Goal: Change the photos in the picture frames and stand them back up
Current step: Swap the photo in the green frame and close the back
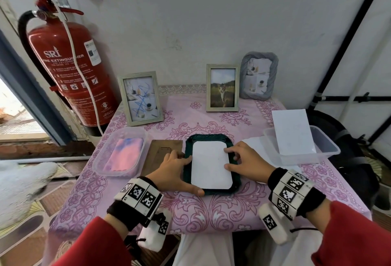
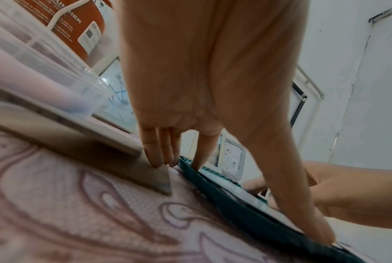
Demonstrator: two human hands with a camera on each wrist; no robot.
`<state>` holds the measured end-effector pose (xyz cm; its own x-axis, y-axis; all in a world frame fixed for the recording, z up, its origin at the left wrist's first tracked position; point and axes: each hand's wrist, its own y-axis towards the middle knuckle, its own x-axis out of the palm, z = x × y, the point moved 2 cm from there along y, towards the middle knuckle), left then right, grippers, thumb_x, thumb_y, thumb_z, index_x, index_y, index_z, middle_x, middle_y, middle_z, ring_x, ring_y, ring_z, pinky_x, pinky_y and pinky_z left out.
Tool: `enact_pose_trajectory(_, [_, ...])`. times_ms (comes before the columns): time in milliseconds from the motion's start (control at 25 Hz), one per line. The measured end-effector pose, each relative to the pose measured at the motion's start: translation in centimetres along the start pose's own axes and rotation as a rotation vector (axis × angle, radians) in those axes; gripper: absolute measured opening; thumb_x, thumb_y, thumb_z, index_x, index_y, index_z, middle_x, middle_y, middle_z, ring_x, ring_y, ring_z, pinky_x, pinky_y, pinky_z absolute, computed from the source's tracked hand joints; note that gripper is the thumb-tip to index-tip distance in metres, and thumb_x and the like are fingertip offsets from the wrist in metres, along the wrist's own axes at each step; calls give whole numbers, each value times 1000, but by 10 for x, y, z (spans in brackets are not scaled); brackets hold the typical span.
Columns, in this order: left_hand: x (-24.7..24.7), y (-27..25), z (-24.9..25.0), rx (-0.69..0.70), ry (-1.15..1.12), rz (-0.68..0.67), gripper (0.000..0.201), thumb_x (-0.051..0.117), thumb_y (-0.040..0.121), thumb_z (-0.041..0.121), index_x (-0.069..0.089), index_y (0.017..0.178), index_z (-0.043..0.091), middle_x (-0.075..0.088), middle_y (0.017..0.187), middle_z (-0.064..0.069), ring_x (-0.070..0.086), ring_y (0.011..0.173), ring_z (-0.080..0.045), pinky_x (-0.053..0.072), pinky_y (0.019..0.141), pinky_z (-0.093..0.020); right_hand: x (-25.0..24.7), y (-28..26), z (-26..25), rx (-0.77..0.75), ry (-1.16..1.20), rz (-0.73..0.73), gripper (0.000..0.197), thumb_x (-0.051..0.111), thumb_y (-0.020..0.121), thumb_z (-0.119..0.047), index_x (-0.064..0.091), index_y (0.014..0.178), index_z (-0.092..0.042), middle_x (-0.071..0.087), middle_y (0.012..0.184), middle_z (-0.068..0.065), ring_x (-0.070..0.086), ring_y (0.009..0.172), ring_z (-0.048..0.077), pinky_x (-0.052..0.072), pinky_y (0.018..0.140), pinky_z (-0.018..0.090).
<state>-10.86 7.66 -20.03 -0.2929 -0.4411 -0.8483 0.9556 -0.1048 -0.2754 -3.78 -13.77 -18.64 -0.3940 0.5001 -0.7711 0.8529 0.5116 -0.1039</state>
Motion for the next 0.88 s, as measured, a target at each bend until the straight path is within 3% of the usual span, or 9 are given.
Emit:
enact_pose_trajectory(120, [1, 0, 2, -8, 22, 0, 110, 76, 59, 61, 23, 147, 22, 24, 136, 1, 17, 130, -22, 16, 115, -35, -1, 0, 0, -6, 4, -29, 61, 69, 82, -27, 45, 136, -11, 41, 116, 3, 46, 101, 13, 34, 85, 14])
enact_pose_trajectory(200, [1, 0, 4, -11, 22, 6, 105, 75, 60, 63, 28, 145, 23, 24, 136, -2, 17, 130, -24, 18, 114, -37, -1, -3, 2, -12, -42, -118, 76, 72, 78, -39, 38, 141, -17, 38, 128, 3, 40, 116, 15, 34, 98, 21])
enact_pose_trajectory(320, [1, 1, 5, -15, 29, 17, 100, 74, 62, 62, 32, 143, 22, 25, 136, -4, 18, 130, -25, 20, 112, -36, -1, -8, 3, -29, -131, -216, 94, 75, 70, -50, 27, 146, -23, 29, 141, 0, 24, 133, 18, 22, 115, 32])
enact_pose_trajectory(520, [2, 0, 7, -23, 38, 46, 95, 73, 65, 60, 34, 143, 22, 27, 135, -6, 20, 128, -25, 21, 111, -35, 4, -10, 4, -84, -210, -212, 101, 79, 67, -46, 23, 147, -23, 25, 146, 1, 19, 135, 21, 20, 115, 32])
enact_pose_trajectory(880, [2, 0, 6, -29, 19, 58, 98, 73, 67, 57, 27, 146, 22, 26, 137, -4, 20, 130, -25, 20, 113, -36, 3, -8, 6, -77, -184, -202, 94, 80, 67, -44, 31, 144, -22, 25, 145, 2, 21, 136, 19, 21, 116, 30])
